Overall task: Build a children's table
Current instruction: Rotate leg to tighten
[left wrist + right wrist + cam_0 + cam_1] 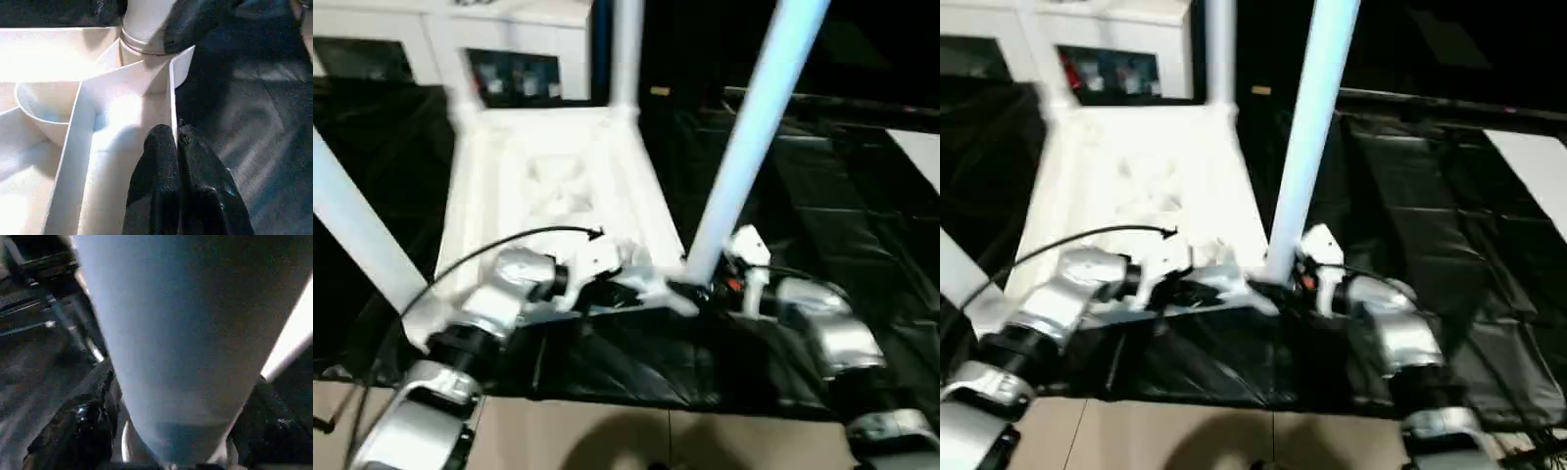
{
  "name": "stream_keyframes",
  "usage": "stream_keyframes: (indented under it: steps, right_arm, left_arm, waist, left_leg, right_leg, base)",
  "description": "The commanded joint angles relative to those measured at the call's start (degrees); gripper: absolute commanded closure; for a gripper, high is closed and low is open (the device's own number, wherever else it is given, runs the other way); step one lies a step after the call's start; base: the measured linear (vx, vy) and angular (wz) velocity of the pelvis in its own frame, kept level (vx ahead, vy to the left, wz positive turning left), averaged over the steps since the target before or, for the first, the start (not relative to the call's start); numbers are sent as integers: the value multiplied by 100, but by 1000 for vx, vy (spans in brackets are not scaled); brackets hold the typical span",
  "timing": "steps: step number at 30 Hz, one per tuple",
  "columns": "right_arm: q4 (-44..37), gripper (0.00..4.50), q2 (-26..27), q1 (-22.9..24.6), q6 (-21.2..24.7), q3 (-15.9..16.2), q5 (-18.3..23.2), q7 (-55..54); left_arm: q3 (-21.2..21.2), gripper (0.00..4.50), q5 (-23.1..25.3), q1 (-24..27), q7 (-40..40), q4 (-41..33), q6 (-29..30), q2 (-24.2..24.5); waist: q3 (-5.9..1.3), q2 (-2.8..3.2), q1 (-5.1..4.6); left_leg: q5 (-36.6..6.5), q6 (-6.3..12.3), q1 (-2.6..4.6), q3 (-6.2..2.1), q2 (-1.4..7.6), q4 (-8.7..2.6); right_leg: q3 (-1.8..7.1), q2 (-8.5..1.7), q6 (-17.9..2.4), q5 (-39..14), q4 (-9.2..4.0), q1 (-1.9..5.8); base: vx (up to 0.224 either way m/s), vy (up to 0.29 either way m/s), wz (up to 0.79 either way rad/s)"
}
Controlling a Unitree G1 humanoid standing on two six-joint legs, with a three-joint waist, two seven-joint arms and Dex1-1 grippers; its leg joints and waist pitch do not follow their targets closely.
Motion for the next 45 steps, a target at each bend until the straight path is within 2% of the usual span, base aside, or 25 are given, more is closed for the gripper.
stream_keyframes:
  steps: [1, 6, 11, 16, 17, 19, 20, 24, 27, 28, 30, 31, 32, 33, 34, 35, 36, 37, 38, 39, 40, 41, 42, 43, 45]
  right_arm:
    - [-59, 140, -56, 113, 171, 349, 17, 466]
    - [-114, 140, -277, 80, 233, 540, -11, 1034]
    - [-167, 187, -270, 127, 277, 659, -48, 1153]
    - [-268, 226, -41, 321, 487, 562, 59, 760]
    - [-253, 233, 33, 363, 508, 492, 50, 546]
    - [-192, 238, 179, 419, 510, 359, -1, 88]
    - [-87, 240, 289, 422, 438, 272, -104, -299]
    - [349, 246, 689, 342, 226, 29, -366, -1566]
    - [661, 254, 1168, 221, 328, -271, -344, -2654]
    - [772, 254, 1366, 153, 333, -365, -315, -3017]
    - [912, 254, 1609, 52, 298, -454, -313, -3447]
    - [973, 254, 1698, -14, 305, -438, -360, -3601]
    - [1021, 254, 1769, -68, 313, -423, -400, -3721]
    - [1021, 254, 1769, -68, 313, -423, -400, -3721]
    - [1039, 254, 1870, -128, 247, -397, -423, -3782]
    - [1018, 254, 1914, -172, 102, -296, -532, -3798]
    - [1001, 254, 1915, -178, 52, -262, -570, -3790]
    - [1001, 185, 1915, -193, -70, -248, -635, -3841]
    - [1001, 185, 1878, -194, -170, -368, -540, -3766]
    - [1013, 185, 1838, -190, -211, -421, -523, -3752]
    - [1002, 179, 1779, -175, -227, -454, -517, -3729]
    - [984, 166, 1751, -163, -227, -457, -519, -3709]
    - [928, 150, 1666, -126, -226, -466, -523, -3646]
    - [787, 142, 1482, -35, -219, -467, -520, -3511]
    - [637, 126, 1303, 56, -238, -463, -540, -3408]
  left_arm:
    - [-264, 450, 103, -23, -138, 175, -11, 18]
    - [-257, 450, 65, -134, -410, 322, -149, 200]
    - [-218, 450, 63, -257, -442, 530, -219, 227]
    - [-147, 450, 29, -201, -194, 473, 6, 86]
    - [-140, 450, 27, -162, -101, 413, 84, 49]
    - [-110, 450, 27, -84, 120, 283, 252, -38]
    - [-90, 450, 19, -36, 265, 219, 355, -117]
    - [-77, 450, 51, 105, 731, 113, 606, -415]
    - [-59, 450, 85, 154, 1236, 107, 839, -808]
    - [-59, 450, 86, 144, 1397, 117, 901, -973]
    - [-62, 450, 92, 118, 1580, 132, 976, -1162]
    - [-63, 450, 96, 90, 1644, 165, 973, -1229]
    - [-65, 450, 99, 67, 1694, 191, 969, -1282]
    - [-65, 450, 99, 67, 1694, 191, 969, -1282]
    - [-104, 450, 146, 36, 1751, 216, 953, -1309]
    - [-154, 450, 214, 4, 1793, 244, 900, -1305]
    - [-167, 450, 234, -2, 1802, 250, 885, -1297]
    - [-186, 450, 275, -6, 1817, 245, 873, -1274]
    - [-186, 450, 298, 9, 1799, 229, 821, -1206]
    - [-170, 450, 309, 24, 1808, 208, 830, -1177]
    - [-156, 450, 318, 37, 1810, 192, 828, -1145]
    - [-152, 450, 323, 40, 1812, 191, 822, -1134]
    - [-138, 450, 338, 49, 1818, 190, 803, -1100]
    - [-113, 450, 361, 62, 1824, 198, 762, -1036]
    - [-99, 450, 368, 73, 1814, 202, 720, -984]
  waist:
    - [-304, 31, -2]
    - [-292, 30, 13]
    - [-300, 18, 20]
    - [-297, 18, 41]
    - [-286, 43, 40]
    - [-267, 42, 34]
    - [-244, 38, 21]
    - [-221, 30, -72]
    - [-215, 33, -206]
    - [-211, 39, -227]
    - [-176, 94, -303]
    - [-166, 103, -370]
    - [-165, 119, -430]
    - [-149, 149, -445]
    - [-128, 196, -528]
    - [-107, 257, -586]
    - [-90, 280, -601]
    - [-85, 267, -597]
    - [-63, 267, -548]
    - [-53, 213, -580]
    - [-65, 203, -597]
    - [-52, 211, -635]
    - [-65, 198, -633]
    - [-100, 201, -601]
    - [-120, 207, -520]
  left_leg:
    - [-525, 781, -99, 50, 144, -341]
    - [-738, 597, -106, 36, 150, -354]
    - [-687, 517, -124, 34, 134, -343]
    - [-656, 500, -129, 32, 133, -342]
    - [-698, 460, -129, 30, 139, -353]
    - [-897, 375, -126, 21, 137, -369]
    - [-1132, 298, -87, 25, 136, -376]
    - [-1547, 128, -118, -37, 108, -393]
    - [-1867, 87, -128, -114, 74, -404]
    - [-1914, 100, -126, -125, 70, -406]
    - [-2320, 85, -34, -156, 78, -403]
    - [-2582, 125, -5, -184, 72, -403]
    - [-2718, 139, -51, -222, 80, -426]
    - [-2843, 134, -35, -243, 91, -442]
    - [-3219, 128, 49, -279, 135, -466]
    - [-3524, 102, 23, -345, 197, -542]
    - [-3720, 87, -17, -371, 244, -605]
    - [-4053, 55, -99, -407, 340, -714]
    - [-4148, 23, 2, -348, 301, -715]
    - [-4061, 35, 87, -307, 213, -627]
    - [-3522, 47, 239, -244, 36, -403]
    - [-3328, 84, 217, -255, 28, -362]
    - [-3292, 96, 165, -274, 45, -380]
    - [-3167, 152, 50, -311, 100, -445]
    - [-2858, 131, 12, -311, 112, -481]
  right_leg:
    - [318, -313, -1525, -964, -314, 368]
    - [320, -320, -1395, -1307, -343, 374]
    - [320, -318, -1325, -1332, -338, 383]
    - [319, -320, -1304, -1334, -333, 389]
    - [322, -326, -1287, -1403, -344, 378]
    - [313, -328, -1175, -1740, -387, 366]
    - [304, -319, -1078, -2127, -442, 322]
    - [257, -320, -609, -3155, -541, 302]
    - [129, -332, -194, -3840, -689, 307]
    - [111, -329, -173, -3833, -711, 301]
    - [9, -318, -178, -3900, -804, 234]
    - [-95, -312, -119, -3922, -870, 258]
    - [-180, -328, -9, -3924, -903, 332]
    - [-227, -340, 29, -3943, -944, 337]
    - [-361, -332, 67, -3787, -1009, 353]
    - [-409, -357, 26, -3464, -949, 454]
    - [-403, -348, -5, -3258, -884, 508]
    - [-332, -349, -66, -2868, -686, 616]
    - [-241, -365, -175, -2893, -704, 498]
    - [-263, -387, -138, -3297, -834, 378]
    - [-373, -495, -33, -4072, -1104, 224]
    - [-535, -486, 164, -4304, -1198, 284]
    - [-571, -475, 256, -4237, -1183, 347]
    - [-521, -496, 285, -3897, -1048, 483]
    - [-382, -567, 105, -3671, -985, 456]
  base:
    - [0, 0, 0]
    - [0, 0, 0]
    - [0, 0, 0]
    - [0, 0, 0]
    - [0, 0, 0]
    - [0, 0, 0]
    - [0, 0, 0]
    - [-27, 3, -2]
    - [-54, 12, -10]
    - [-51, 21, -13]
    - [0, 0, 0]
    - [0, 0, 0]
    - [0, 0, 0]
    - [0, 0, 0]
    - [0, 0, 0]
    - [0, 0, 0]
    - [0, 0, 0]
    - [0, 0, 0]
    - [0, 0, 0]
    - [0, 0, 0]
    - [0, 0, 0]
    - [0, 0, 0]
    - [51, 13, 0]
    - [51, 13, 0]
    - [29, -4, 4]
